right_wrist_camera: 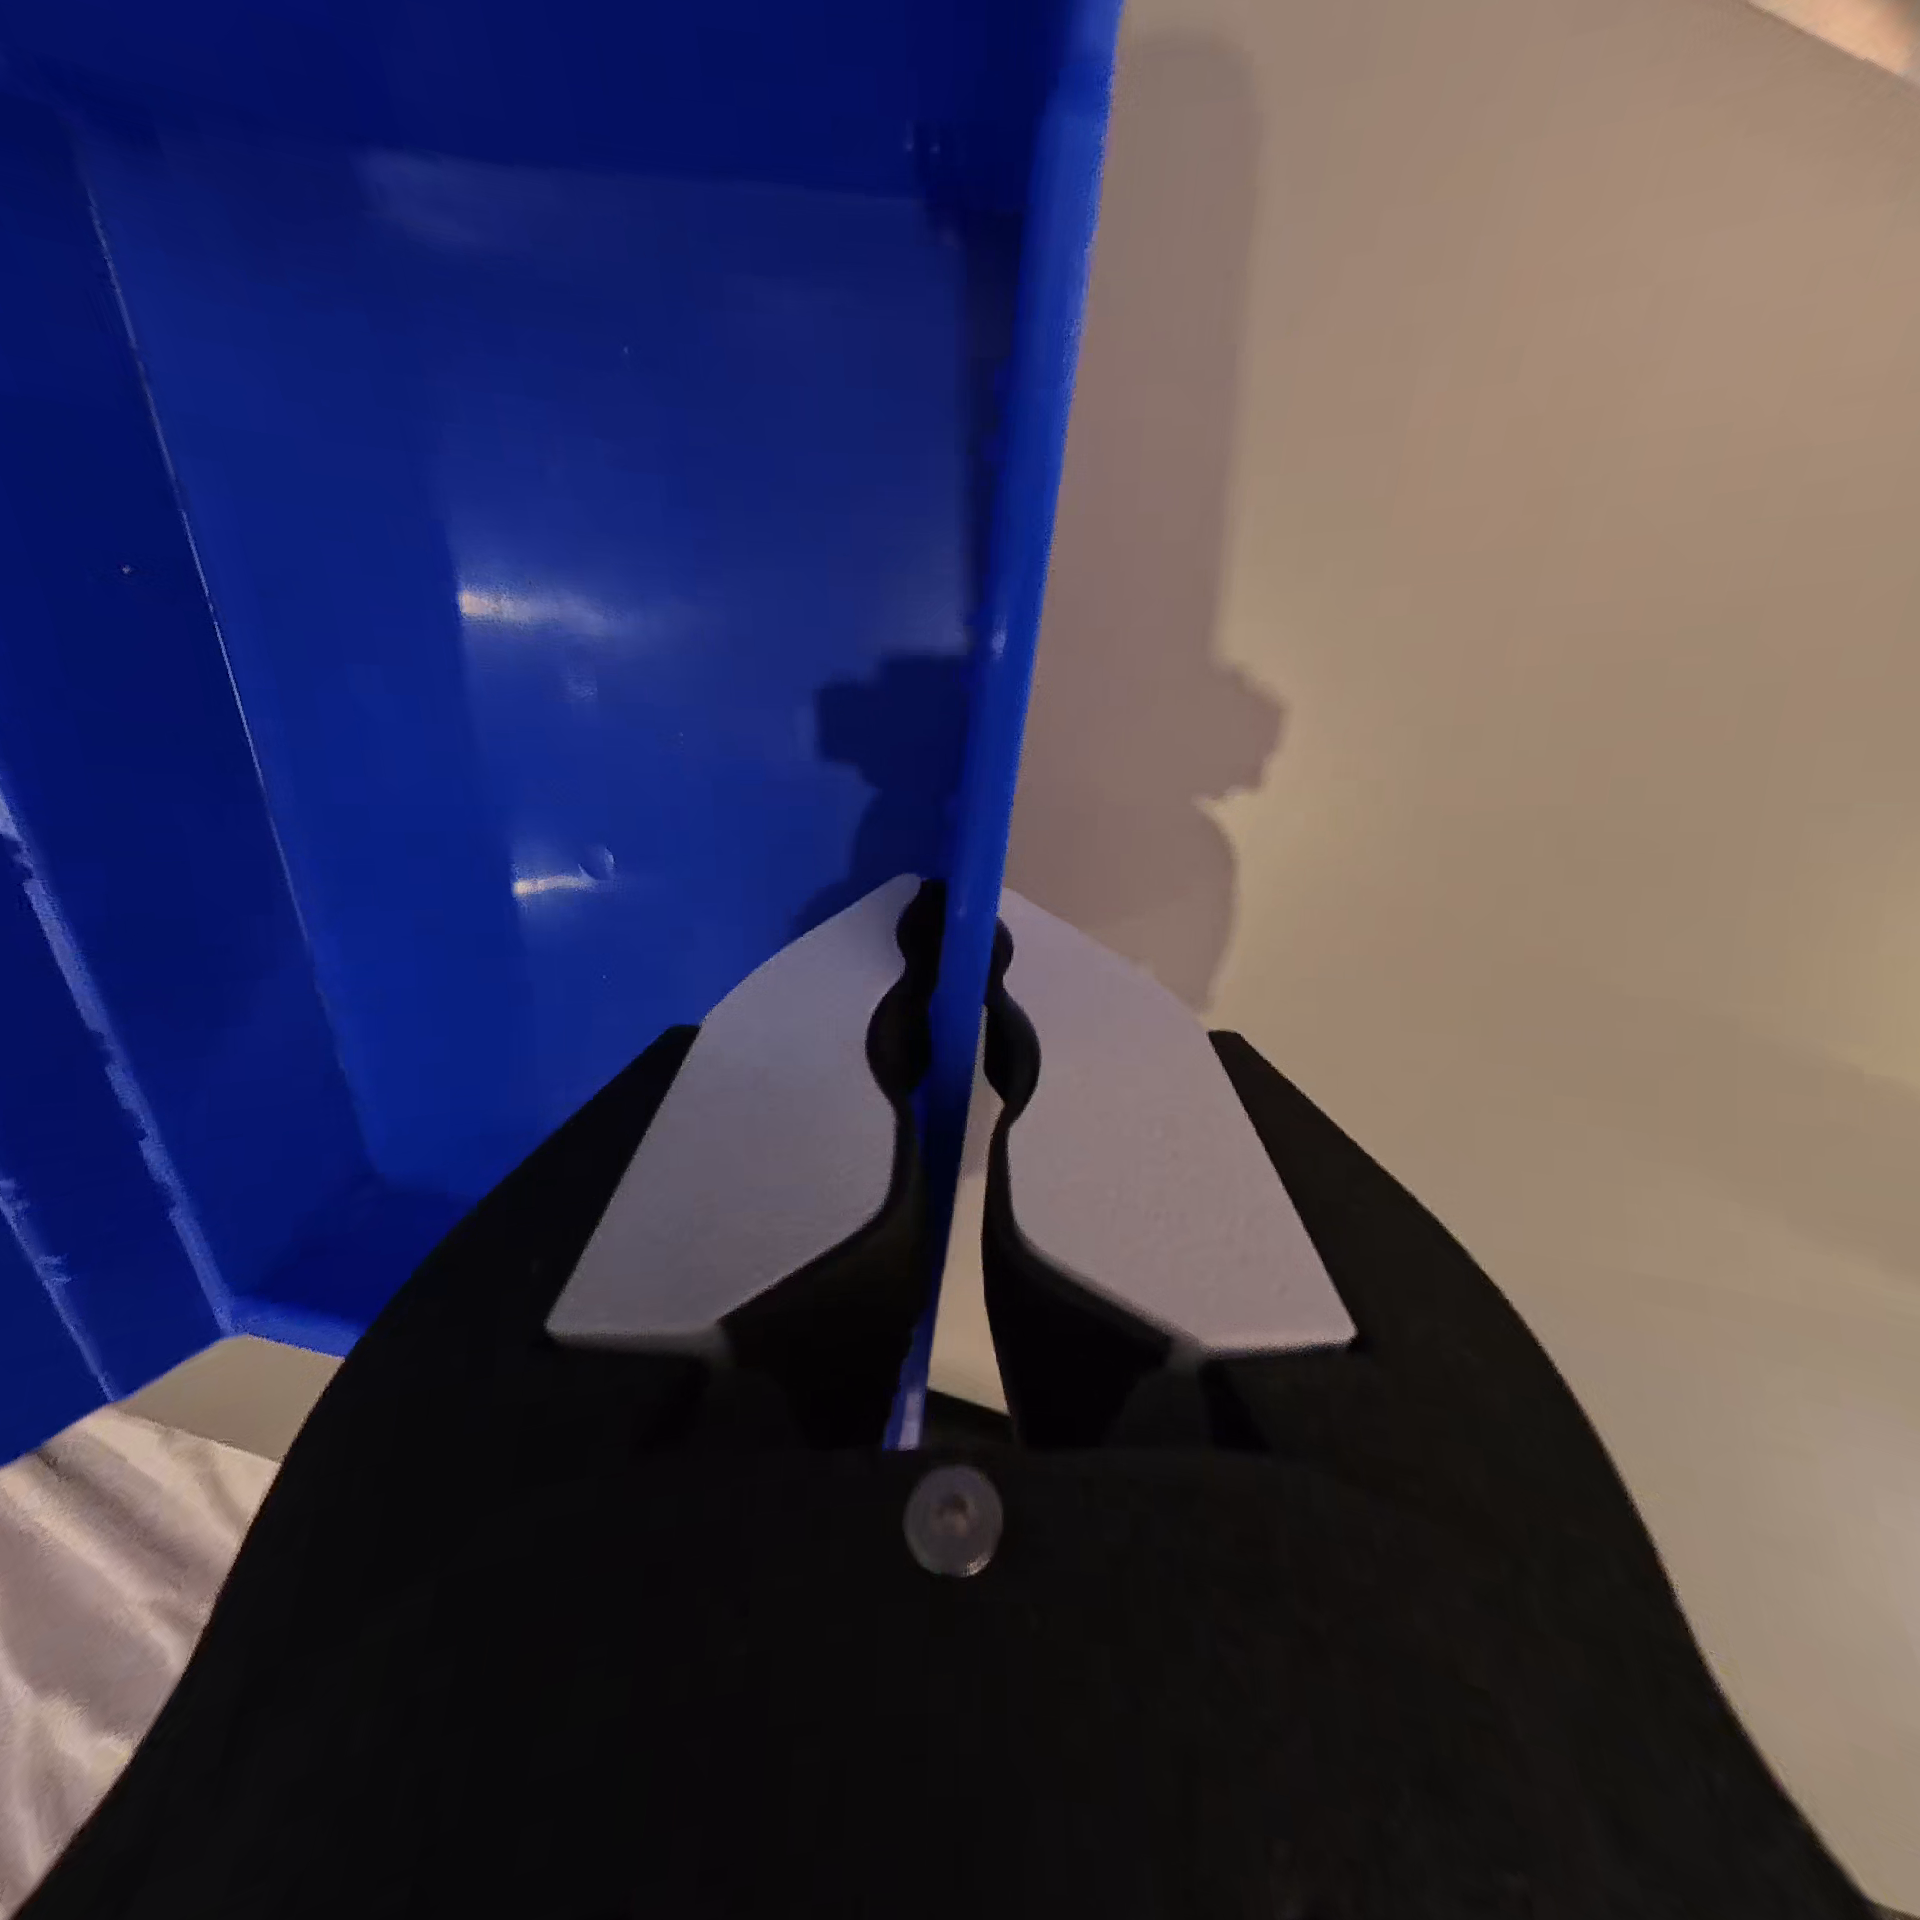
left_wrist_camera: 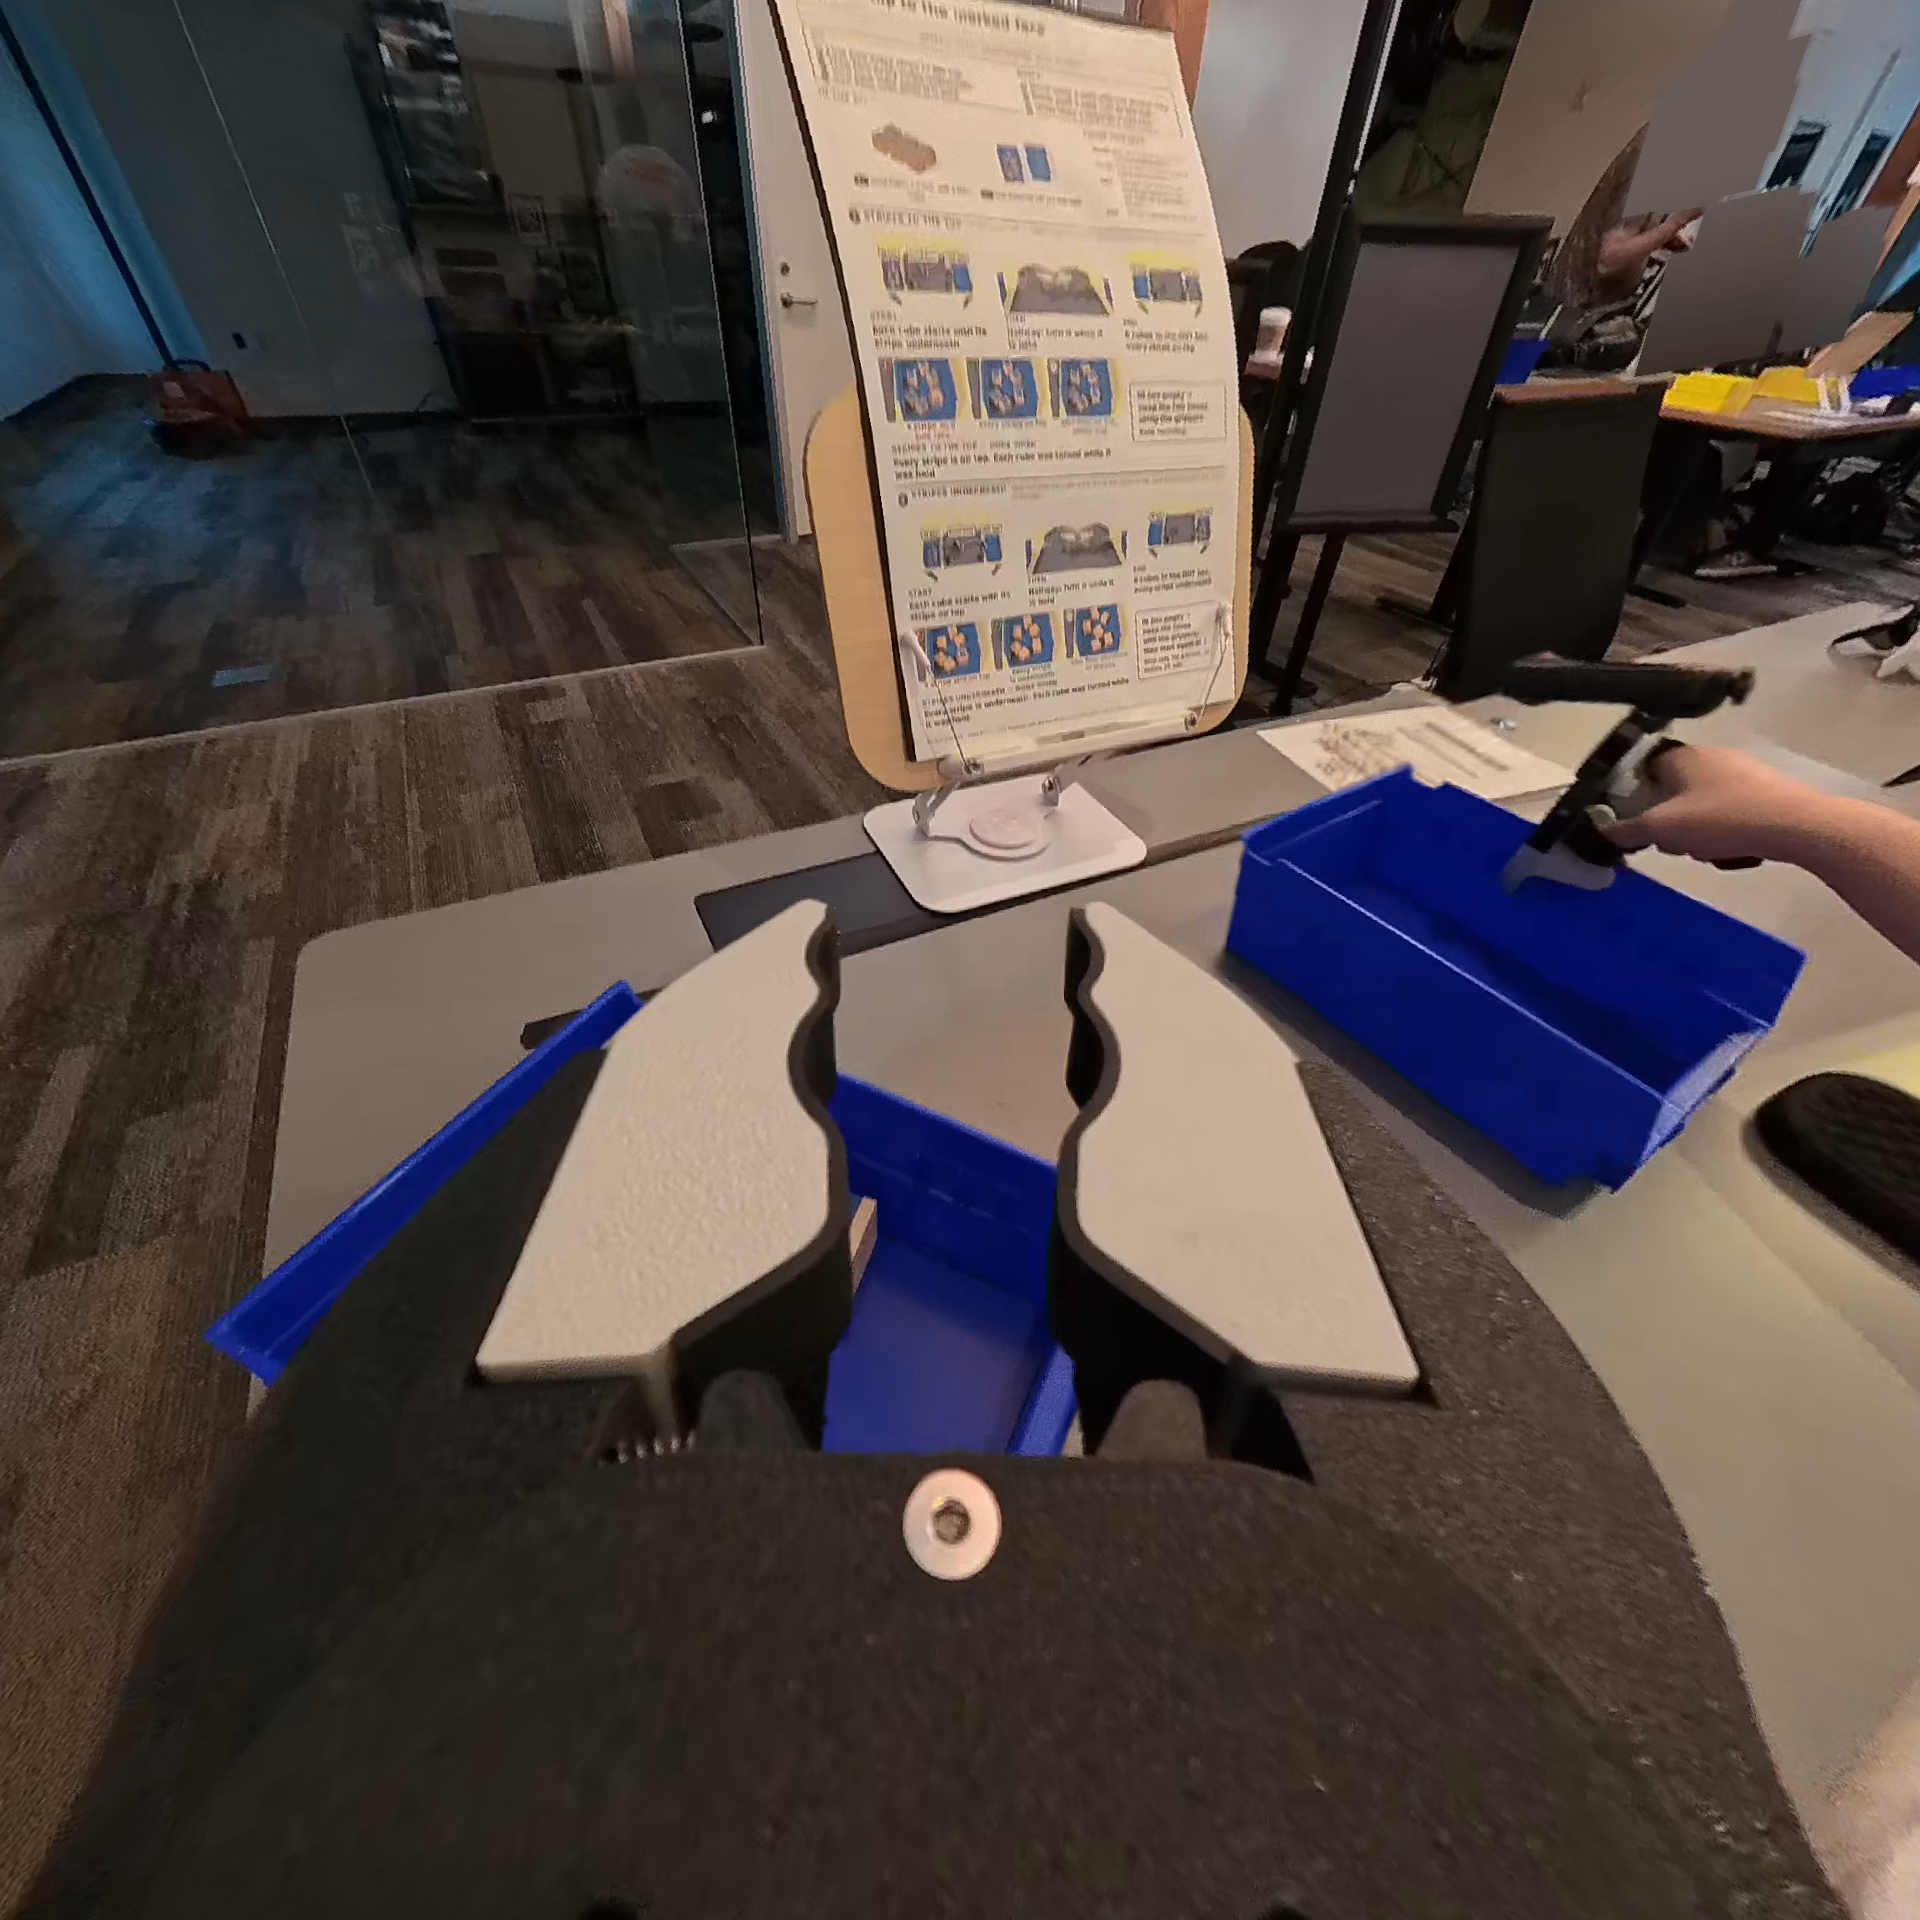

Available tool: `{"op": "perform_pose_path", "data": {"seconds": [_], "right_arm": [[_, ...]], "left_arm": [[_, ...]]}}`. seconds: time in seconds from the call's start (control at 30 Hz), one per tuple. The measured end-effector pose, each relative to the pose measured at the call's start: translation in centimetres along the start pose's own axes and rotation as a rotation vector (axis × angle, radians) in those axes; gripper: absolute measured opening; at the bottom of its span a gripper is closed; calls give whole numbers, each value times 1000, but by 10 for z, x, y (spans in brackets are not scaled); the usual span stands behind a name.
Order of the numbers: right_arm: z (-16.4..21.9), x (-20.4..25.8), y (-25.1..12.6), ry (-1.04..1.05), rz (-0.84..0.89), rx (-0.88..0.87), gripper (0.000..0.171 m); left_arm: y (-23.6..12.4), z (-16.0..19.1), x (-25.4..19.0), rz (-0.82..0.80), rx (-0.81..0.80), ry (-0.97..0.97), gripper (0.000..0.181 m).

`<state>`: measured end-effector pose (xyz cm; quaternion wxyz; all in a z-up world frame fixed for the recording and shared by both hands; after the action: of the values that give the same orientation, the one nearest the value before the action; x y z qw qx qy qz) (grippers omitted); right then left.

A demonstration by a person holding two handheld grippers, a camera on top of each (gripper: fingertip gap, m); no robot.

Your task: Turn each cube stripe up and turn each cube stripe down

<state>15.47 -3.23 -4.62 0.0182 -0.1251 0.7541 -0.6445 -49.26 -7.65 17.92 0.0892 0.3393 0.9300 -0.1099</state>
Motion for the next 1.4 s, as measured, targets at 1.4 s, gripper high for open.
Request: {"op": "perform_pose_path", "data": {"seconds": [1.4], "right_arm": [[83,-74,-162,34,483,-847,41]], "left_arm": [[-17,65,151,-630,333,-521,33]]}}
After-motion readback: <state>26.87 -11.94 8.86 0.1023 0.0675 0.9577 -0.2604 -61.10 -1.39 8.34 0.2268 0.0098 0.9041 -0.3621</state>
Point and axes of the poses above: each gripper's, where its closed fingertips meet, y out along the fingers, z out of its underside, x = y × z across the jaws, the point moved 7 cm from there along -y, back along the fingers, and after that the axes turned 12 degrees about -y, right-handed, at the moved point
